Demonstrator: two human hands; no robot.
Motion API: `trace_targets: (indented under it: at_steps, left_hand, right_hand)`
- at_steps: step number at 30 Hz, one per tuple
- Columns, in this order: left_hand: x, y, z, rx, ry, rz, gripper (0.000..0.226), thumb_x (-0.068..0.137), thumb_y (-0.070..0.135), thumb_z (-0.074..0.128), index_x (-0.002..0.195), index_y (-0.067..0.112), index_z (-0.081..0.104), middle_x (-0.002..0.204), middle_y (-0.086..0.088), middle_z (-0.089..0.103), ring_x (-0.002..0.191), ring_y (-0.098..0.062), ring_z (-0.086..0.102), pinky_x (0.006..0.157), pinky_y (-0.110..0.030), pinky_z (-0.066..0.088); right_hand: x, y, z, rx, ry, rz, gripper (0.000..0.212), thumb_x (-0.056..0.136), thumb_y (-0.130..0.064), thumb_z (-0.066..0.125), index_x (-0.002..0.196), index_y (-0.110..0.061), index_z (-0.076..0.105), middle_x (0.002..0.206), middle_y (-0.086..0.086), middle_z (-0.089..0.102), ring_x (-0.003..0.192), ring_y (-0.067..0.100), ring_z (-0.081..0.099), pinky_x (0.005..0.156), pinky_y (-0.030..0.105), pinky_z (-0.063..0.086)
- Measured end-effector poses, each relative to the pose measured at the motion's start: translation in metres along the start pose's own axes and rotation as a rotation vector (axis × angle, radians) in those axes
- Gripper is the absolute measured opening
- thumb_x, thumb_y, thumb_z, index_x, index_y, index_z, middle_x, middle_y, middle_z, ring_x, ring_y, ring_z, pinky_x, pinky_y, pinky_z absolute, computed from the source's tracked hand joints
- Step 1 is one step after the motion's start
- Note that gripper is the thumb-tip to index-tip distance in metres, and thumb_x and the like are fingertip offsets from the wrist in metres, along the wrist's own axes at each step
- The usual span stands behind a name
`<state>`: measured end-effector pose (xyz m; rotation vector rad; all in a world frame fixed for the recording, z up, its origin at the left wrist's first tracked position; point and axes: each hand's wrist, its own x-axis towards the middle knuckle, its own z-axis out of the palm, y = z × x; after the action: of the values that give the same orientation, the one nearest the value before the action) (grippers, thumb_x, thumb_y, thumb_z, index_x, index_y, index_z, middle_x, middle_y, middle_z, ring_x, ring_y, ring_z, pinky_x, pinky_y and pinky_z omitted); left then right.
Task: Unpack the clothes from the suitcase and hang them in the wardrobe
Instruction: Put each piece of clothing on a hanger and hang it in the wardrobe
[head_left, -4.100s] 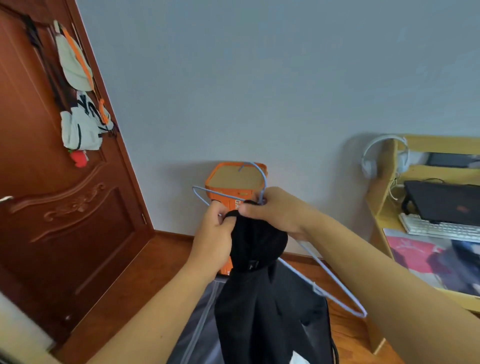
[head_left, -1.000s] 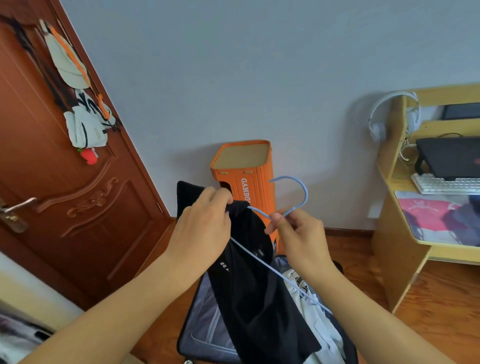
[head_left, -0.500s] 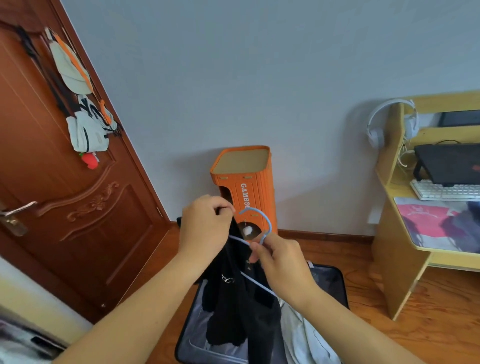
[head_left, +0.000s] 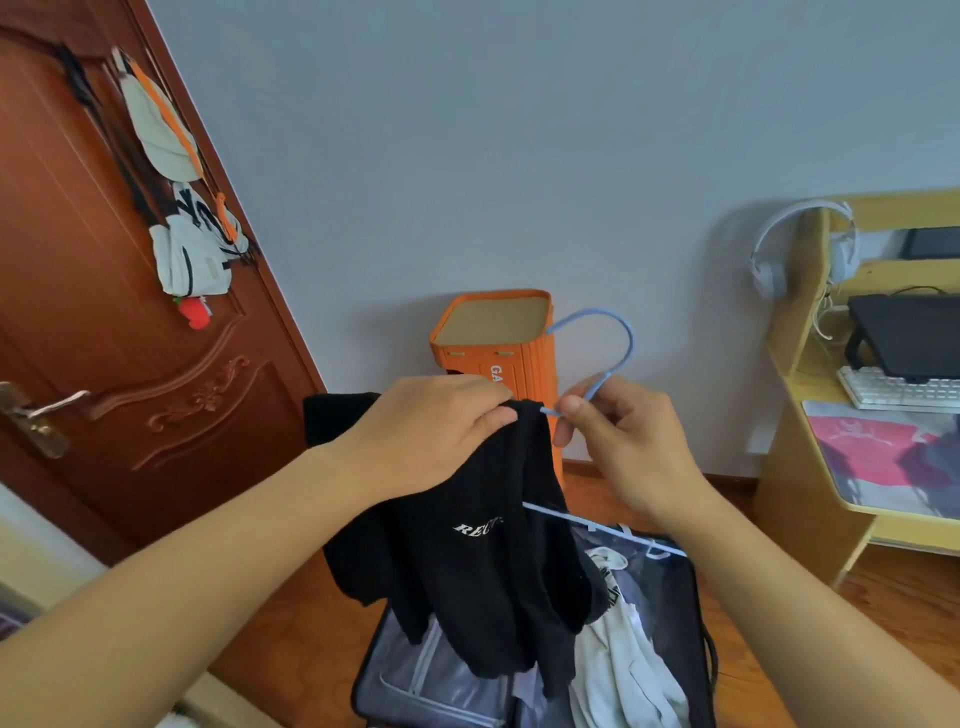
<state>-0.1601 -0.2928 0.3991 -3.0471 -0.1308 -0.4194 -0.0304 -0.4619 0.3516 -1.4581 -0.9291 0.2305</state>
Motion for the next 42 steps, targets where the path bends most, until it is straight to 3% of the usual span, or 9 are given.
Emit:
trace_targets:
  at_steps: [6,11,13,20,23,26,30,35,42]
  left_hand:
    - [0.016,0.009,-0.006,0.018,-0.009,-0.002,0.040,0.102,0.050,0.029,0.097,0.022,0.058,0.080,0.009,0.056,0.071,-0.013,0.050,0.062,-0.039,0.045]
    - [0.019,-0.001,-0.001,-0.010,0.033,-0.133,0.032,0.105,0.044,0.036,0.101,0.020,0.058,0.070,0.007,0.051,0.068,-0.021,0.051,0.062,-0.040,0.046]
    - [0.015,-0.010,-0.003,-0.106,0.087,-0.232,0.032,0.106,0.042,0.038,0.102,0.020,0.060,0.070,0.001,0.056,0.068,-0.024,0.055,0.067,-0.045,0.050]
    - [0.005,-0.009,-0.019,-0.276,0.159,-0.280,0.035,0.105,0.039,0.044,0.102,0.012,0.067,0.064,-0.009,0.057,0.063,-0.020,0.052,0.062,-0.032,0.043]
    - [0.008,-0.002,-0.026,-0.285,0.194,-0.237,0.032,0.105,0.037,0.046,0.102,0.014,0.069,0.058,-0.004,0.051,0.065,-0.018,0.050,0.059,-0.031,0.039]
    - [0.002,-0.002,-0.035,-0.299,0.275,-0.224,0.028,0.104,0.036,0.049,0.111,0.020,0.071,0.065,-0.004,0.060,0.065,-0.017,0.054,0.062,-0.030,0.044]
    - [-0.014,-0.012,-0.044,-0.331,0.290,-0.175,0.027,0.104,0.034,0.051,0.119,0.025,0.071,0.076,-0.005,0.068,0.065,-0.018,0.059,0.062,-0.028,0.045]
    - [-0.024,-0.013,-0.045,-0.339,0.255,-0.104,0.028,0.103,0.032,0.050,0.107,0.013,0.070,0.072,-0.010,0.063,0.061,-0.024,0.055,0.060,-0.038,0.042]
    - [-0.033,-0.036,-0.044,-0.322,0.380,-0.142,0.028,0.105,0.032,0.052,0.124,0.023,0.070,0.100,0.000,0.075,0.090,-0.020,0.069,0.081,-0.038,0.052]
  right_hand:
    - [0.021,0.005,-0.002,-0.141,-0.076,-0.062,0.017,0.101,-0.021,0.056,0.086,-0.015,0.062,0.070,-0.003,0.069,0.056,0.015,0.053,0.057,0.030,0.045]
    - [-0.023,0.047,0.000,-0.438,0.384,-0.330,0.012,0.098,-0.022,0.050,0.097,-0.014,0.059,0.092,-0.013,0.051,0.086,0.011,0.048,0.078,0.019,0.039]
    - [-0.064,0.079,0.010,-0.501,0.326,-0.332,0.009,0.095,-0.017,0.053,0.087,-0.016,0.056,0.087,-0.009,0.049,0.080,0.012,0.046,0.074,0.023,0.039]
    - [-0.077,0.145,0.035,-0.185,0.124,0.366,0.037,0.089,-0.032,0.071,0.120,-0.037,0.052,0.119,-0.025,0.054,0.116,-0.001,0.051,0.094,0.016,0.038]
    - [-0.062,0.144,0.045,-0.096,-0.156,0.355,0.021,0.094,-0.023,0.064,0.111,-0.034,0.068,0.107,-0.021,0.070,0.105,-0.004,0.062,0.093,0.022,0.046]
    - [-0.061,0.152,0.044,-0.130,-0.108,0.384,0.021,0.095,-0.011,0.061,0.094,-0.027,0.074,0.091,-0.011,0.074,0.088,0.003,0.068,0.085,0.030,0.054]
    - [-0.059,0.145,0.036,0.037,-0.085,0.454,0.019,0.094,-0.027,0.067,0.113,-0.028,0.064,0.110,-0.009,0.070,0.103,0.002,0.065,0.093,0.026,0.053]
    - [-0.029,0.118,0.052,0.110,-0.302,0.322,0.036,0.096,-0.010,0.062,0.128,-0.027,0.062,0.120,-0.009,0.070,0.114,0.005,0.064,0.099,0.024,0.049]
    - [-0.031,0.126,0.050,-0.056,-0.150,0.294,0.025,0.098,-0.010,0.059,0.080,-0.024,0.068,0.073,-0.016,0.067,0.072,0.000,0.059,0.071,0.024,0.045]
